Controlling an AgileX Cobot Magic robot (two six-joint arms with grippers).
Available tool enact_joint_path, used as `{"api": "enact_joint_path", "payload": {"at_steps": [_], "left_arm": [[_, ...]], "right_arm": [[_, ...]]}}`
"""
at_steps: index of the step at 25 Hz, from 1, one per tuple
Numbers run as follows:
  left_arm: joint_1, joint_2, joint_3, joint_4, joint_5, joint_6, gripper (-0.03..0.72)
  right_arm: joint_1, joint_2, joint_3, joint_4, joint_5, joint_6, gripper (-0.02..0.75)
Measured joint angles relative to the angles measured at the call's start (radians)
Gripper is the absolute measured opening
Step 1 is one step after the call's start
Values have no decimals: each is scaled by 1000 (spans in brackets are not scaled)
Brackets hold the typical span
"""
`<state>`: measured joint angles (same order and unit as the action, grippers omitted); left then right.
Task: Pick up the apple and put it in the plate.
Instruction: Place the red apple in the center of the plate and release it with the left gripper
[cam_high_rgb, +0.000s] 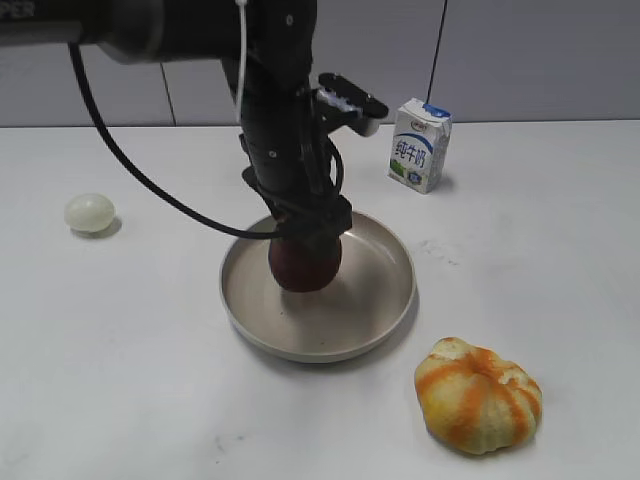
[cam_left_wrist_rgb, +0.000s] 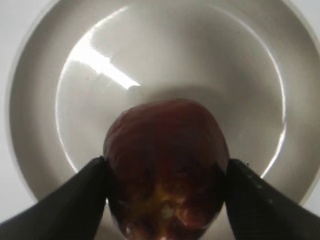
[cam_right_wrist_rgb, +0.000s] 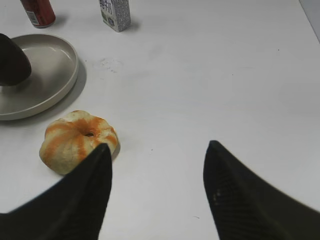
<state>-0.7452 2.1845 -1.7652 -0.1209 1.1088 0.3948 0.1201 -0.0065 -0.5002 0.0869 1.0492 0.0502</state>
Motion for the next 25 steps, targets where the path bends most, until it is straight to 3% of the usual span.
{"api": "enact_joint_path", "payload": {"at_steps": [4, 8, 16, 20, 25], "left_arm": [[0, 10, -5, 0, -3, 0, 544], [0, 10, -5, -6, -2, 0, 658], [8, -94, -5, -10, 17, 0, 650], [63, -207, -5, -4, 45, -35, 643], [202, -299, -5, 75, 101, -173, 621]], "right_arm": [[0, 0, 0, 0, 0, 0, 442], [0, 0, 0, 0, 0, 0, 442], [0, 0, 0, 0, 0, 0, 442], [0, 0, 0, 0, 0, 0, 442], [0, 0, 0, 0, 0, -1, 442]]}}
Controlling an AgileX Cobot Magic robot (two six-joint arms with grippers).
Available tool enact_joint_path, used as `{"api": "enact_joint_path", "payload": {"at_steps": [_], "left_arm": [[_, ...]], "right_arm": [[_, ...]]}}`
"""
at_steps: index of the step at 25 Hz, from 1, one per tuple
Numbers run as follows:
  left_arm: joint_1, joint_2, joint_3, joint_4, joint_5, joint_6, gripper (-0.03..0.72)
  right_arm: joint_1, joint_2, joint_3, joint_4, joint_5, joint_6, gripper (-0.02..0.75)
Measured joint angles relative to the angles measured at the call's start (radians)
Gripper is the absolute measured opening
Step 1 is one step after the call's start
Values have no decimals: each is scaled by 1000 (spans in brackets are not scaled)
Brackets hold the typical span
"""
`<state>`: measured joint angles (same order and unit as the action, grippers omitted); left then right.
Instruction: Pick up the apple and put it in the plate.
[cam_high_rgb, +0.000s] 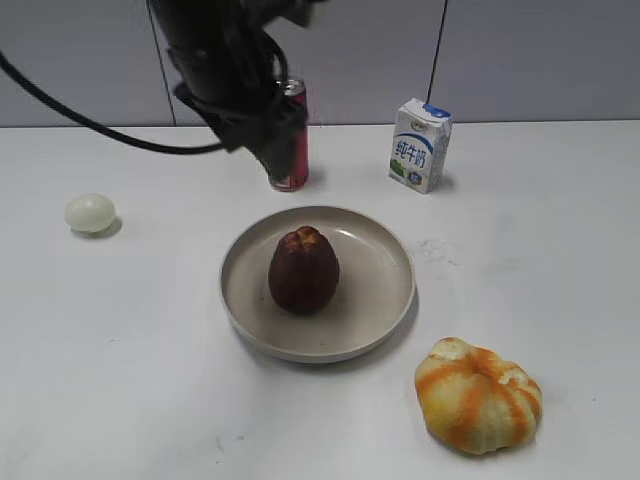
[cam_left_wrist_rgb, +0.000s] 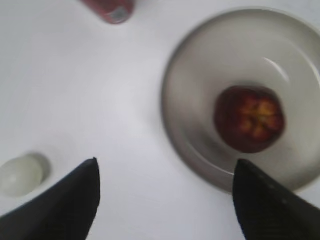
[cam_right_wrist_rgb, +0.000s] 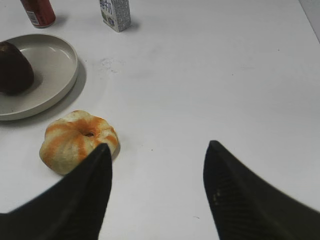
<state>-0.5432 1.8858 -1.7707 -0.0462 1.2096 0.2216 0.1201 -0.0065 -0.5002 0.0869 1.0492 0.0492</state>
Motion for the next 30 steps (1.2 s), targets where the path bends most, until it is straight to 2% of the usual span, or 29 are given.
{"api": "enact_joint_path", "payload": {"at_steps": [3, 8, 13, 16, 22, 25, 30], "left_arm": [[117, -46, 16, 13, 5, -63, 601], [296, -153, 98, 20, 4, -91, 589], [447, -318, 303, 16, 4, -96, 583], [475, -475, 471, 21, 5, -97, 582], [475, -844, 831, 21, -6, -97, 582], [475, -1016, 975, 21, -24, -97, 582], [475, -1259, 1131, 21, -24, -100, 582]], "right_arm": [[0, 0, 0, 0, 0, 1, 442], [0, 0, 0, 0, 0, 1, 442], [0, 0, 0, 0, 0, 1, 442], [0, 0, 0, 0, 0, 1, 442], [0, 0, 0, 0, 0, 1, 442], [0, 0, 0, 0, 0, 1, 442], [0, 0, 0, 0, 0, 1, 442]]}}
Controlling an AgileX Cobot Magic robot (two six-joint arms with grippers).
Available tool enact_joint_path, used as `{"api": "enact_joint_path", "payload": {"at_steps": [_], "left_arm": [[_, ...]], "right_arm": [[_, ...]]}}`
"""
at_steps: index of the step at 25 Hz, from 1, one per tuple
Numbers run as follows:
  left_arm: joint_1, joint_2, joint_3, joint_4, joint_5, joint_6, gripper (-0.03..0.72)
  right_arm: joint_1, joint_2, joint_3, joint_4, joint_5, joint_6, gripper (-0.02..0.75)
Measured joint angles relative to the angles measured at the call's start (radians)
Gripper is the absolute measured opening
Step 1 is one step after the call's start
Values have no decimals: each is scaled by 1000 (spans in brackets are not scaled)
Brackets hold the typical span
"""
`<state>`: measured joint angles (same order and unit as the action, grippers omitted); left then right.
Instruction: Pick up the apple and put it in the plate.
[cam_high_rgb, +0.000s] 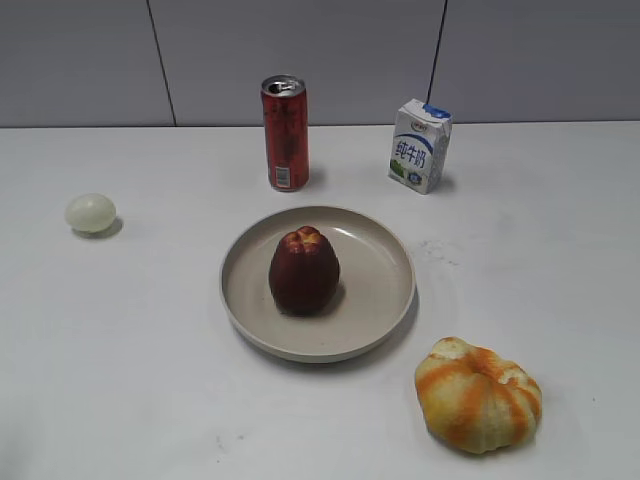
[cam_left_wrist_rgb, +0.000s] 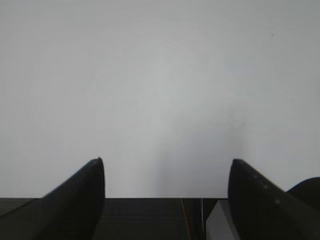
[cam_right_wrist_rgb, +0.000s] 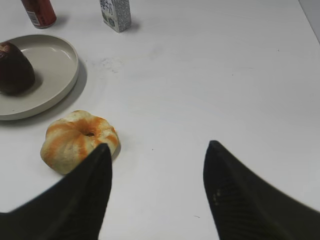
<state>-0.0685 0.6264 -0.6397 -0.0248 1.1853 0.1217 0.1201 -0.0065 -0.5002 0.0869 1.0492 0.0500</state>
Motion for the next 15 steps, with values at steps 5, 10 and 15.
{"api": "enact_joint_path", "payload": {"at_steps": [5, 10, 15], "left_arm": [[0, -196, 81, 0, 13, -13, 581], [0, -380, 126, 4, -4, -16, 581], [0, -532, 127, 7, -11, -16, 581]], "right_arm": [[0, 0, 0, 0, 0, 0, 442], [0, 0, 0, 0, 0, 0, 442], [0, 0, 0, 0, 0, 0, 442]]}}
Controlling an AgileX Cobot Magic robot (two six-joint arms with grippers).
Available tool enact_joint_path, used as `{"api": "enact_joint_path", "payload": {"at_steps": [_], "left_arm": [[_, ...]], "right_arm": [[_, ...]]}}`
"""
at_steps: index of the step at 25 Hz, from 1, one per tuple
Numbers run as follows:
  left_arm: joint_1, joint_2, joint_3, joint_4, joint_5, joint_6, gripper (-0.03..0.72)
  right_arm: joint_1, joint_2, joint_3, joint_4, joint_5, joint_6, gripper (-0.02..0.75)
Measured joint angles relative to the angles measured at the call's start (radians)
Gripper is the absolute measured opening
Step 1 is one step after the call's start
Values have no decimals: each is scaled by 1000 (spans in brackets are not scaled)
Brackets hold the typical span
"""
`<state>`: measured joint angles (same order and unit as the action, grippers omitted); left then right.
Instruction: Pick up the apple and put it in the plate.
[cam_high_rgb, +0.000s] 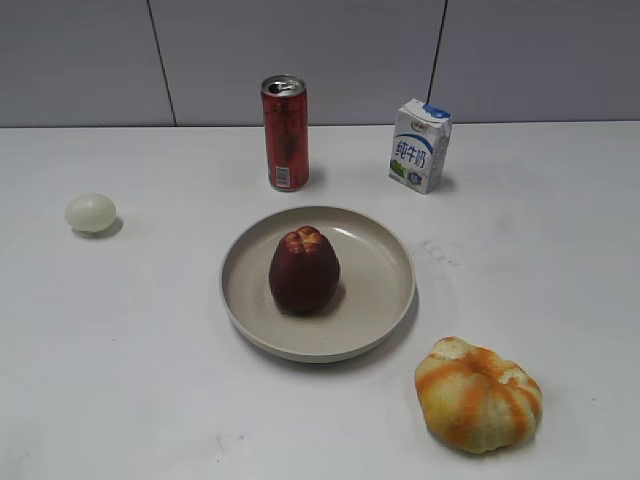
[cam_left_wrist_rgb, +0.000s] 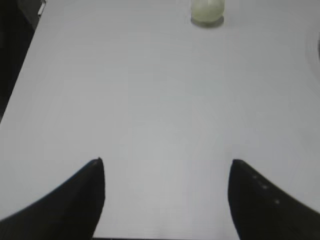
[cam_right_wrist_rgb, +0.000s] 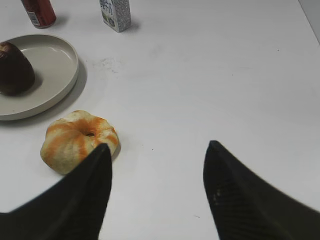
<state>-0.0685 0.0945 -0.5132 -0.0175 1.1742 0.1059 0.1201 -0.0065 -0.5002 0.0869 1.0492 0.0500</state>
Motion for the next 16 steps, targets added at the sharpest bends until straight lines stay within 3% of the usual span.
{"api": "enact_joint_path", "payload": {"at_steps": [16], "left_arm": [[0, -99, 38, 33, -81, -26, 577]], "right_arm": [[0, 0, 0, 0, 0, 0, 442]]}}
